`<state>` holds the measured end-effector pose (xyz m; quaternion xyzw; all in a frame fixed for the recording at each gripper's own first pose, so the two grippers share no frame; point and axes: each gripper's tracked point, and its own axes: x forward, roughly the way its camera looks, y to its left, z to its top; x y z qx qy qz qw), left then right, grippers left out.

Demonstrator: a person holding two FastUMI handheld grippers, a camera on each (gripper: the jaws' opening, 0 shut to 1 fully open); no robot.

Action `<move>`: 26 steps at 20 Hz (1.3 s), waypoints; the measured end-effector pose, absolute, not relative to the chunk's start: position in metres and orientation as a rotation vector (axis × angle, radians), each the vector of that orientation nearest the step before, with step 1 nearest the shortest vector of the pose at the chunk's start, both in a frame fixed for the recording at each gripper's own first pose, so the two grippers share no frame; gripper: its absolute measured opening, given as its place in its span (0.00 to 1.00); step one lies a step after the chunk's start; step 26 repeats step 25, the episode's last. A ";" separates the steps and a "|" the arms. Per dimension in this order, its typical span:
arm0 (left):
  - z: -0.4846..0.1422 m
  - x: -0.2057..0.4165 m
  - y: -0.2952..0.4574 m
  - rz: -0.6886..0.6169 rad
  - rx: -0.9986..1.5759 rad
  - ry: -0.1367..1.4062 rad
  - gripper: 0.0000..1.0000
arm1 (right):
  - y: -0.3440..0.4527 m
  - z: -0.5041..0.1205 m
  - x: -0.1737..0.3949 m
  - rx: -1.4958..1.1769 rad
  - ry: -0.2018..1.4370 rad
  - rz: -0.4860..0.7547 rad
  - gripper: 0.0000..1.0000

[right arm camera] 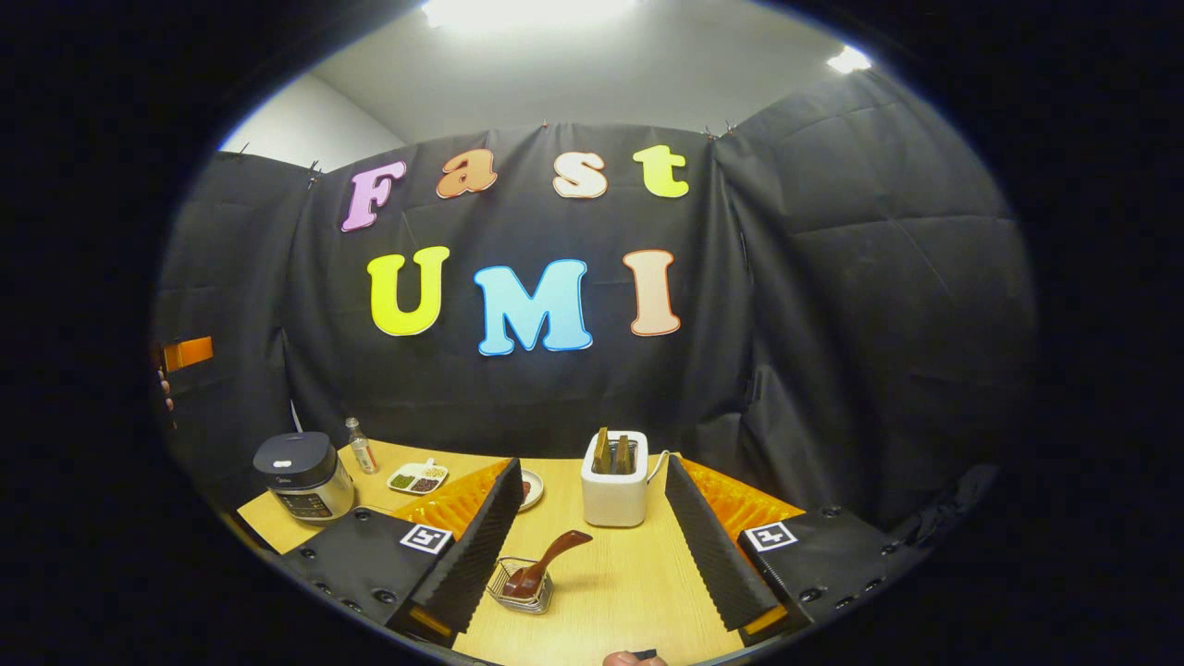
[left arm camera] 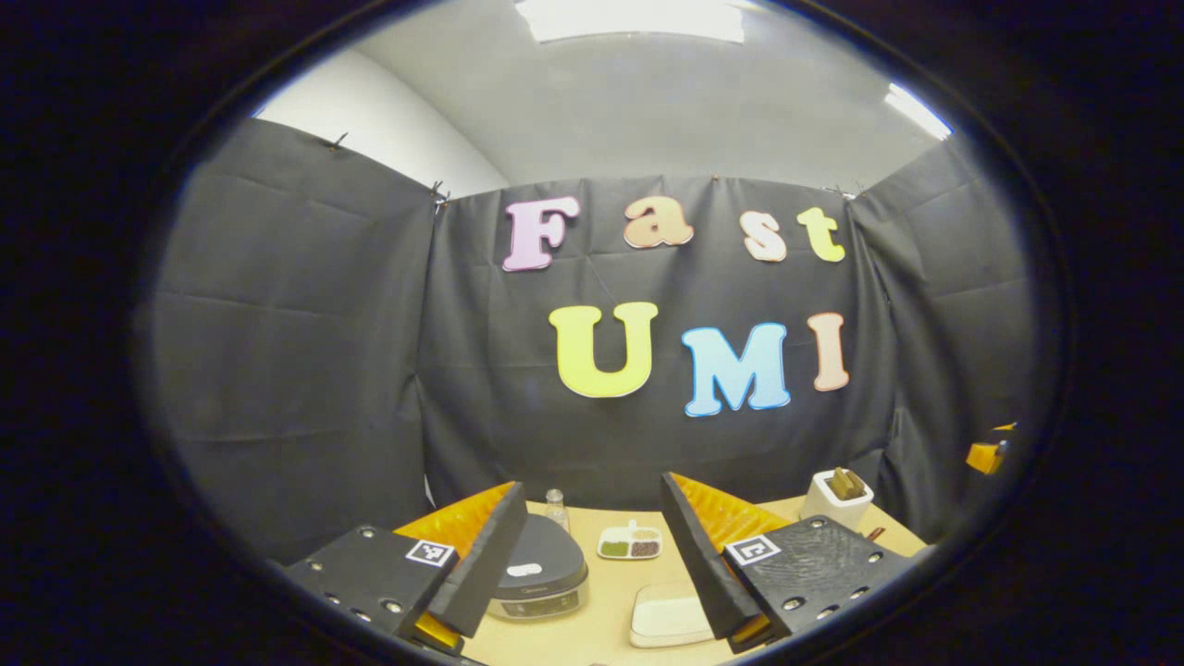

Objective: Close the left gripper, press the button to open the rice cooker; take a wooden spoon from the chopstick holder with the right hand, scoop a spoonful of rice and pour it into the rice cooker, then put the wooden spoon back into the chopstick holder.

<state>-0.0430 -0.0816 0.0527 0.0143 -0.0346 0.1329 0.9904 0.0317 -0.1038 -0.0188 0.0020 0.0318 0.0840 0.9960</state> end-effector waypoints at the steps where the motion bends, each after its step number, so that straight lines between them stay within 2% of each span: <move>1: 0.047 -0.046 -0.087 0.262 0.002 -0.062 0.89 | -0.104 -0.019 0.031 -0.008 0.063 0.170 0.99; 9: 0.042 -0.030 -0.081 0.177 0.015 -0.046 0.89 | -0.075 -0.007 0.032 0.014 0.047 0.129 0.99; 10: 0.040 -0.026 -0.076 0.168 0.018 -0.041 0.89 | -0.069 -0.005 0.032 0.013 0.042 0.121 0.94; 11: 0.040 -0.020 -0.067 0.167 0.025 -0.044 0.89 | -0.061 -0.001 0.031 0.011 0.038 0.115 0.99; 15: 0.034 -0.007 -0.048 0.159 -0.017 -0.043 0.89 | -0.040 0.000 0.026 -0.012 0.035 0.096 0.99; 16: 0.028 0.000 -0.046 0.146 -0.033 -0.033 0.89 | -0.036 -0.003 0.023 -0.007 0.042 0.086 0.94; 17: 0.023 0.005 -0.045 0.139 -0.040 -0.027 0.89 | -0.029 -0.004 0.022 0.006 0.046 0.085 0.94; 18: 0.020 0.009 -0.042 0.135 -0.037 -0.029 0.89 | -0.023 -0.007 0.020 0.019 0.055 0.089 0.99; 19: 0.016 0.012 -0.039 0.131 -0.025 -0.030 0.90 | -0.019 -0.010 0.019 0.025 0.064 0.089 0.99; 20: 0.012 0.015 -0.038 0.125 -0.012 -0.025 0.90 | -0.018 -0.010 0.018 0.025 0.066 0.083 0.94; 21: 0.007 0.017 -0.037 0.119 -0.006 -0.015 0.90 | -0.019 -0.007 0.017 0.024 0.062 0.075 0.99; 26: -0.006 0.023 -0.042 0.086 -0.032 0.003 0.90 | -0.020 -0.011 0.015 0.018 0.063 0.047 0.99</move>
